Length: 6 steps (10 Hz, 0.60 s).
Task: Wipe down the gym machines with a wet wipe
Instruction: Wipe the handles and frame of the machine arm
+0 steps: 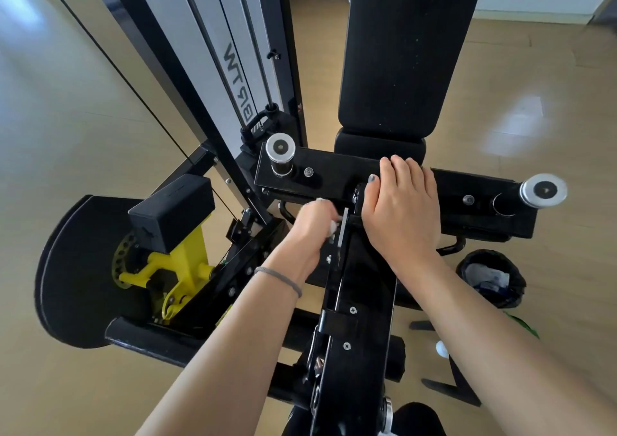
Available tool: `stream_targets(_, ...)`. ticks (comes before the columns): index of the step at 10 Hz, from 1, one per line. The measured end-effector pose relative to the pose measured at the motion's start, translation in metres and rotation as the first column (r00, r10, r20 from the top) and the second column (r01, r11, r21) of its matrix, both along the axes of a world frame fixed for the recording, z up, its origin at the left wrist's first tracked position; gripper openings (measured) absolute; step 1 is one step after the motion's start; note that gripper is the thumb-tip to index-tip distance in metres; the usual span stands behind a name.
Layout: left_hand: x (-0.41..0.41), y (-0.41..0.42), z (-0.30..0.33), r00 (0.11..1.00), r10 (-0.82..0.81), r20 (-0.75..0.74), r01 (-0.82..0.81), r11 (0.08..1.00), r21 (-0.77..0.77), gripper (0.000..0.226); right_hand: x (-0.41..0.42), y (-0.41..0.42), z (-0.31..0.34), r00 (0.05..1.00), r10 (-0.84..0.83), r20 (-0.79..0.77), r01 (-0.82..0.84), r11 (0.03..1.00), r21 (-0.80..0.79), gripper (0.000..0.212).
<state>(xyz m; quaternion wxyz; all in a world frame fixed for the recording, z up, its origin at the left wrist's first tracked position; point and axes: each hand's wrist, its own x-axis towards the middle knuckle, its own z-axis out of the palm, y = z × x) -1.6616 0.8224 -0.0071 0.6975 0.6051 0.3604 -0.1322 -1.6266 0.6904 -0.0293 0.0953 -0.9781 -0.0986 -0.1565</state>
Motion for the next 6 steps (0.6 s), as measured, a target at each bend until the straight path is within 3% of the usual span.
stream_targets(1,-0.006,-0.014,0.006,0.994,-0.111,0.008,0.11,0.988,0.105,0.02,-0.001,0.0,0.0,1.0,0.001,-0.004,-0.001,1.0,-0.005,0.054)
stream_targets(2,-0.019,-0.004,-0.007,0.957,-0.281,0.067,0.257,0.935,0.246,0.051,-0.002,-0.002,0.0,1.0,0.014,-0.014,-0.014,1.0,-0.008,0.057)
stream_targets(3,-0.037,0.008,-0.01,0.928,-0.359,0.102,0.314,0.898,0.307,0.044,-0.002,-0.004,-0.001,0.999,0.036,-0.021,-0.036,0.999,-0.003,0.058)
stream_targets(4,-0.054,0.004,-0.008,0.937,-0.301,0.175,0.272,0.947,0.172,0.039,-0.001,-0.005,-0.001,0.999,0.038,-0.032,-0.038,0.999,0.004,0.059)
stream_targets(5,-0.077,-0.005,-0.009,0.917,-0.311,0.25,0.258,0.94,0.224,0.054,-0.001,-0.005,-0.002,0.998,0.045,-0.04,-0.045,0.999,0.005,0.059)
stream_targets(6,-0.095,-0.004,-0.003,0.896,-0.367,0.248,0.255,0.885,0.388,0.047,-0.001,-0.007,-0.002,0.998,0.055,-0.041,-0.055,0.998,-0.007,0.058)
